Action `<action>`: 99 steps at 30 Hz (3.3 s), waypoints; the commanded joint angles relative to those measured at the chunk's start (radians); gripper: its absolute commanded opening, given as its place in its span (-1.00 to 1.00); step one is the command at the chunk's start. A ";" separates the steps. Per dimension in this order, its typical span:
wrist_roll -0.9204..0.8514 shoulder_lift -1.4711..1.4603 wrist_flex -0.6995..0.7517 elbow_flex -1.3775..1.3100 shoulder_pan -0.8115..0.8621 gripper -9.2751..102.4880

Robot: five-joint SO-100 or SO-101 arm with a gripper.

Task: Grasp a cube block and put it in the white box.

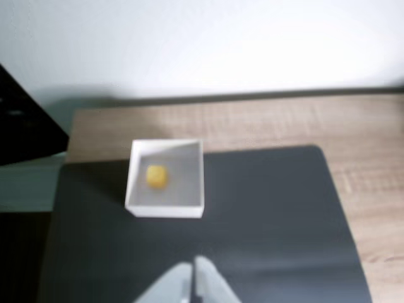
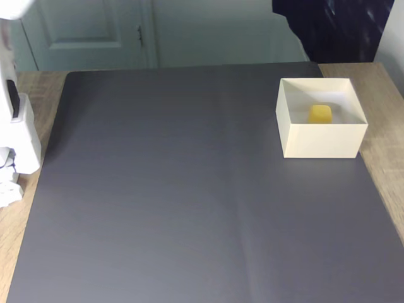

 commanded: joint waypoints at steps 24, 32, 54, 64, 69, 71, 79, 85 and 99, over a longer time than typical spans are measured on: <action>-0.083 1.055 -0.469 1.433 0.074 -0.84; -0.127 1.197 -0.531 1.655 0.178 -0.84; -0.206 1.690 -0.411 2.134 0.215 -0.84; -0.229 1.690 -0.342 2.217 0.195 -0.84; -0.253 1.690 -0.265 2.246 0.178 -0.84; -0.255 1.690 -0.225 2.258 0.178 -0.84; -0.215 1.692 -0.143 2.269 0.178 -0.84; -0.219 1.692 -0.143 2.269 0.198 -0.84; -0.218 1.692 -0.141 2.269 0.190 -0.83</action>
